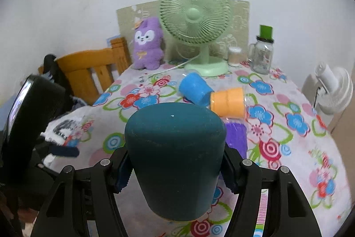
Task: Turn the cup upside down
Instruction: 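Lower the teal cup onto the table beside the purple cup, open left gripper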
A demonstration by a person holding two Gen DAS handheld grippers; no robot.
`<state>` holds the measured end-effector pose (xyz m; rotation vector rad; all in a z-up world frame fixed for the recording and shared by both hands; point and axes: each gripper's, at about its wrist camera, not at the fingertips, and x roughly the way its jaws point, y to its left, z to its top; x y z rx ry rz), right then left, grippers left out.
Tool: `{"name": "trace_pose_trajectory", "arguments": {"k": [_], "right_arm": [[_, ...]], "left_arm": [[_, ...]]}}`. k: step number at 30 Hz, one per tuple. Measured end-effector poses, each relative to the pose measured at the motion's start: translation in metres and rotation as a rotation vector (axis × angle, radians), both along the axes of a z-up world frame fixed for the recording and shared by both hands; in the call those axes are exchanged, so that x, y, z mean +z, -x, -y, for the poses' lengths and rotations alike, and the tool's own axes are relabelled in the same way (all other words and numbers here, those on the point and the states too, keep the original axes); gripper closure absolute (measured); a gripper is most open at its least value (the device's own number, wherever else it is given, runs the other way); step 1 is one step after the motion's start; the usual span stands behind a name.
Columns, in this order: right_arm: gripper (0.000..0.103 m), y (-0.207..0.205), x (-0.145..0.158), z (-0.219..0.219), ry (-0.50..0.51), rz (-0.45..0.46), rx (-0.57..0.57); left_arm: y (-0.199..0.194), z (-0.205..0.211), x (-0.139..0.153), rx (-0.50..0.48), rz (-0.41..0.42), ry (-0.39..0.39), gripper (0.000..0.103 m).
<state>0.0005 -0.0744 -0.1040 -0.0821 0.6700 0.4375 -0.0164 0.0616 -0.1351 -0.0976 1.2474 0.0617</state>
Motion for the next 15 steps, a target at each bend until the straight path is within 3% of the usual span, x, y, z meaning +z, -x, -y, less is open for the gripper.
{"name": "trace_pose_trajectory", "arguments": {"k": [3,8,15], "right_arm": [[0.034,-0.001,-0.01,0.003,-0.013,0.001,-0.008],[0.034,0.005,-0.016,0.0,0.023,0.088,0.013],[0.034,-0.003,-0.028,-0.005,0.005,0.112,0.02]], "left_arm": [[0.002,0.002,-0.005,0.014,0.01,0.01,0.006],[0.004,0.006,-0.012,0.021,0.041,-0.023,0.006],[0.002,0.007,-0.021,0.018,0.046,-0.041,0.006]]}}
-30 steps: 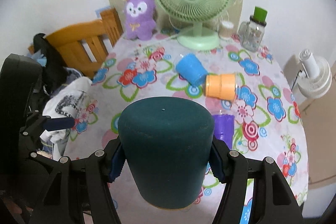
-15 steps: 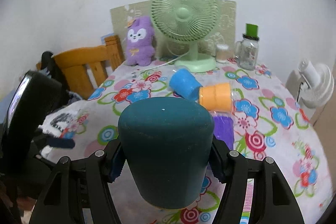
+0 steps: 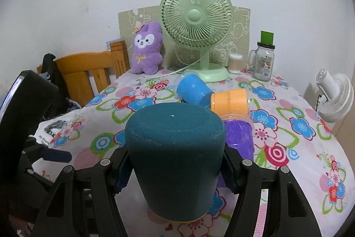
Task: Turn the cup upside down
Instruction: 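Lower the teal cup onto the table beside the purple cup, open left gripper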
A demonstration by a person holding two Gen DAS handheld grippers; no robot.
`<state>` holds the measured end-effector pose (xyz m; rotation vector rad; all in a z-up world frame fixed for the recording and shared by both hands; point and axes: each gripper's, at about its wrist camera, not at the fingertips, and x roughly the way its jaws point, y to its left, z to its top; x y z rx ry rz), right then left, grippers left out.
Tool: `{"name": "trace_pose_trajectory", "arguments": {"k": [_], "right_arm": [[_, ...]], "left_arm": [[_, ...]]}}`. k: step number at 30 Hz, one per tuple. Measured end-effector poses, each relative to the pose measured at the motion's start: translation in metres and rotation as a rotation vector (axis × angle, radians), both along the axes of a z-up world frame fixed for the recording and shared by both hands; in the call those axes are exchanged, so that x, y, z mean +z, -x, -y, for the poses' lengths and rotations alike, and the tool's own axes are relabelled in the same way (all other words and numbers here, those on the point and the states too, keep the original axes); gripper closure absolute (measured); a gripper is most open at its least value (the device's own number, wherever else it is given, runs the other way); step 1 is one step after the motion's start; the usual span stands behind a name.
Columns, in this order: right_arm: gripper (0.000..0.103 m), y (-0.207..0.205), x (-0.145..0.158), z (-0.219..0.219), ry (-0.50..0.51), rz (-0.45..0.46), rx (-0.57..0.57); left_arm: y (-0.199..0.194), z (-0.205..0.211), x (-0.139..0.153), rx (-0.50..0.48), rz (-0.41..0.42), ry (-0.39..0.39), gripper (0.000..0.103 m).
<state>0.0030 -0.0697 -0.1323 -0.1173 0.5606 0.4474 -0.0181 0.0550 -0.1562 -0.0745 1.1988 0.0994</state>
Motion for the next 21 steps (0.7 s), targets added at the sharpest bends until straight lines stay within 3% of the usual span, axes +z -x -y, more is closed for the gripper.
{"name": "trace_pose_trajectory", "arguments": {"k": [4,13,19,21], "right_arm": [[0.034,-0.008,-0.006,-0.004,-0.019,0.011,-0.054],[0.034,-0.019,-0.016,-0.003,-0.015,-0.07,-0.103],[0.03,-0.014,-0.024,-0.004,0.009,-0.169,-0.099],[0.022,-0.013,-0.022,-0.004,0.018,-0.202,-0.093]], "left_arm": [[-0.002,-0.003,-0.005,0.002,-0.006,0.002,0.006],[-0.008,0.001,-0.012,-0.032,-0.027,0.029,0.006],[-0.006,0.005,-0.019,-0.064,-0.075,0.027,0.006],[-0.004,0.006,-0.018,-0.073,-0.101,0.03,0.006]]}}
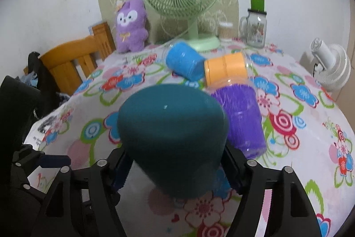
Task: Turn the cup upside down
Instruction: 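Lower the teal cup onto the table beside the purple cup, open left gripper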
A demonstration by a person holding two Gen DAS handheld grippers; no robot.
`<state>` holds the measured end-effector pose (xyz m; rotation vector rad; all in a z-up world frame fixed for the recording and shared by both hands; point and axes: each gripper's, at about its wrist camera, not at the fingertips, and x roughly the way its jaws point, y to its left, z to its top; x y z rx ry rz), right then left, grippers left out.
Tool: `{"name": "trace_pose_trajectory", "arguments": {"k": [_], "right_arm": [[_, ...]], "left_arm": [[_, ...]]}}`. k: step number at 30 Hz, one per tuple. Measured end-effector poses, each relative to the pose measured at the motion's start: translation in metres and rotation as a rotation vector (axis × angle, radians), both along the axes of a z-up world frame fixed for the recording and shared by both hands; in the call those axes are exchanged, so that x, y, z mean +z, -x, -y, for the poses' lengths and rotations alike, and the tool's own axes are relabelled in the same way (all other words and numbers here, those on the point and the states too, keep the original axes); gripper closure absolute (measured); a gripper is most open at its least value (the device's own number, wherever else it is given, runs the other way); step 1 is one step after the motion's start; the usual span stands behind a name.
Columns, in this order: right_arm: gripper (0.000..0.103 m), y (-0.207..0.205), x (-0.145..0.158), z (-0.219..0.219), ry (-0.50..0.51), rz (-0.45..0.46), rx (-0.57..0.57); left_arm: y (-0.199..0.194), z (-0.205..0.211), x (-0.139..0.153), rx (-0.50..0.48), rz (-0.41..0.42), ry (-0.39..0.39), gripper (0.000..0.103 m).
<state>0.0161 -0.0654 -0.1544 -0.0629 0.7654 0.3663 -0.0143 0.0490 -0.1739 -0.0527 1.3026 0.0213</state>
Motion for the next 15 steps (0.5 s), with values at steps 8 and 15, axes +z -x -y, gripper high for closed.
{"name": "trace_pose_trajectory", "arguments": {"k": [8,15], "right_arm": [[0.004,0.006,0.03,-0.005,0.011,-0.103,0.006],[0.004,0.004,0.077,0.0,0.006,-0.154,-0.055]], "left_arm": [[0.007,-0.005,0.024,-0.029,-0.051,0.033,0.006],[0.004,-0.02,0.066,-0.004,-0.025,0.094,0.004]]}}
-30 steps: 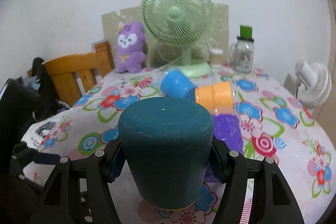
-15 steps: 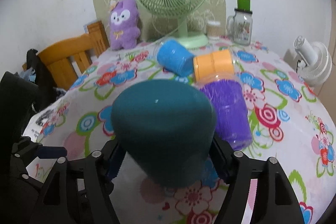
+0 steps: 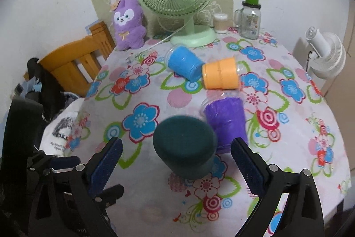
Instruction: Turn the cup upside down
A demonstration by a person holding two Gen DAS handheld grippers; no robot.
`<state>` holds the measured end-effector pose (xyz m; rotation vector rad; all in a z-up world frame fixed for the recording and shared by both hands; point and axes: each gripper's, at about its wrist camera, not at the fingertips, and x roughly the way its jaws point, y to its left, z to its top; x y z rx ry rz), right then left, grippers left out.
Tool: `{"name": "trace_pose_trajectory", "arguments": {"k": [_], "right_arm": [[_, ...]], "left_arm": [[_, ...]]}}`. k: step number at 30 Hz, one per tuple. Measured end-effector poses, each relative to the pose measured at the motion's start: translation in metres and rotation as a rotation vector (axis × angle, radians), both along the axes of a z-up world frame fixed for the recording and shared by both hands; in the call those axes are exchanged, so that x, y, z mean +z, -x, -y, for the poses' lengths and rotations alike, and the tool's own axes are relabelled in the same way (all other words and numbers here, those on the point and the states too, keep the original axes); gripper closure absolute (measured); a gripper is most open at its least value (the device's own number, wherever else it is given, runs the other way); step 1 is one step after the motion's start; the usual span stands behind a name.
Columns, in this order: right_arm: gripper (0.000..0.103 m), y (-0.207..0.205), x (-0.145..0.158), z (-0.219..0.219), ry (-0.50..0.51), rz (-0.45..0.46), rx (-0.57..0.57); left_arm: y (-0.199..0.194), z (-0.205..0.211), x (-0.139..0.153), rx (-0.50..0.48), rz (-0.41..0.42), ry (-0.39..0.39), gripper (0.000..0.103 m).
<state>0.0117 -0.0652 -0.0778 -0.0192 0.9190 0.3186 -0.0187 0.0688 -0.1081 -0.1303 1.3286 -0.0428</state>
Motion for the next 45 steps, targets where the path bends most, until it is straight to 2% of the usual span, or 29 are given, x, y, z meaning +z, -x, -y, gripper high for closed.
{"name": "trace_pose_trajectory", "arguments": {"k": [4,10,12,15,18,29,35,45], "right_arm": [[0.004,-0.002,0.025,0.004,0.019,-0.004,-0.019],[0.004,-0.006,0.053,0.012,0.062,-0.007,0.024],[0.004,-0.006,0.059,0.017,0.085,0.0,0.028],[0.004,-0.006,0.069,0.028,0.098,0.001,0.029],[0.004,-0.008,0.079,0.042,0.102,-0.018,0.042],[0.004,-0.009,0.113,0.08,0.109,0.004,0.064],[0.004,-0.008,0.119,0.095,0.103,-0.004,0.048],[0.004,-0.005,0.119,0.11,0.096,-0.016,0.005]], "left_arm": [[-0.004,0.0,0.022,0.002,0.03,0.023,0.004],[-0.011,0.011,0.055,0.01,0.1,0.01,0.004],[-0.01,0.016,0.064,0.017,0.121,0.01,0.0],[-0.008,0.029,0.074,0.045,0.144,-0.02,0.0],[-0.007,0.04,0.08,0.084,0.146,-0.014,0.0],[0.001,0.064,0.114,0.169,0.206,-0.024,0.0],[0.006,0.067,0.127,0.217,0.233,-0.012,0.0],[0.005,0.078,0.139,0.193,0.273,-0.037,0.0]]}}
